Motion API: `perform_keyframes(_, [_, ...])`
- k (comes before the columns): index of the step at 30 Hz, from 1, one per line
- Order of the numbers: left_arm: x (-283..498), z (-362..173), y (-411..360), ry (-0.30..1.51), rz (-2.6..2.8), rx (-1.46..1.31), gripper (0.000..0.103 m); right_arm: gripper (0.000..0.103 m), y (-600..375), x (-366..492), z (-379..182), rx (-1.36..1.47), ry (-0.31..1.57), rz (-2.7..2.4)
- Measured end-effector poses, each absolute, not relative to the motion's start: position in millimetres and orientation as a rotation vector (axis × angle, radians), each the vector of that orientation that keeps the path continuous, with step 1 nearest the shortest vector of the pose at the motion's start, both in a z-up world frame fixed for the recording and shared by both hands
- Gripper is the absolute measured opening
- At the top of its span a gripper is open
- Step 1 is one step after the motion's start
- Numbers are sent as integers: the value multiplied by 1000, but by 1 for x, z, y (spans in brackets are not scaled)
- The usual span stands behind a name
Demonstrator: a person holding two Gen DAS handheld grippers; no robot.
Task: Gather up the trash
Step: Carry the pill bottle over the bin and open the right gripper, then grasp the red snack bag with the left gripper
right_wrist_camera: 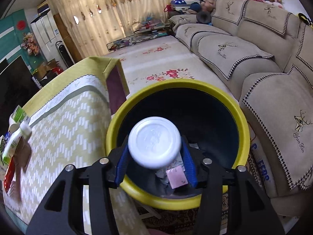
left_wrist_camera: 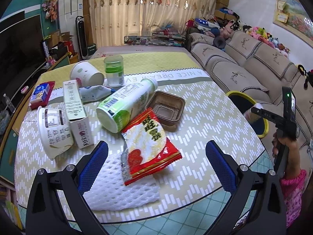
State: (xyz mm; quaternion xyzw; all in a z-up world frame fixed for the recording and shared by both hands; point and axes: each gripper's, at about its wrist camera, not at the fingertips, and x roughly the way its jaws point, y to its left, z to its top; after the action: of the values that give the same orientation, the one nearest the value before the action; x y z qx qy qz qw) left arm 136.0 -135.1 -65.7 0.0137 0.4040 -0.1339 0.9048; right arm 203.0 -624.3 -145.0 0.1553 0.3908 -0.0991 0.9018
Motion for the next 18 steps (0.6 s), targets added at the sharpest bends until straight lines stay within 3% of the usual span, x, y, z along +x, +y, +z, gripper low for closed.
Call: perform_keyframes(18, [131,-86,-153,812,-293,262,98,54,-612,195,-135,310,789,-170])
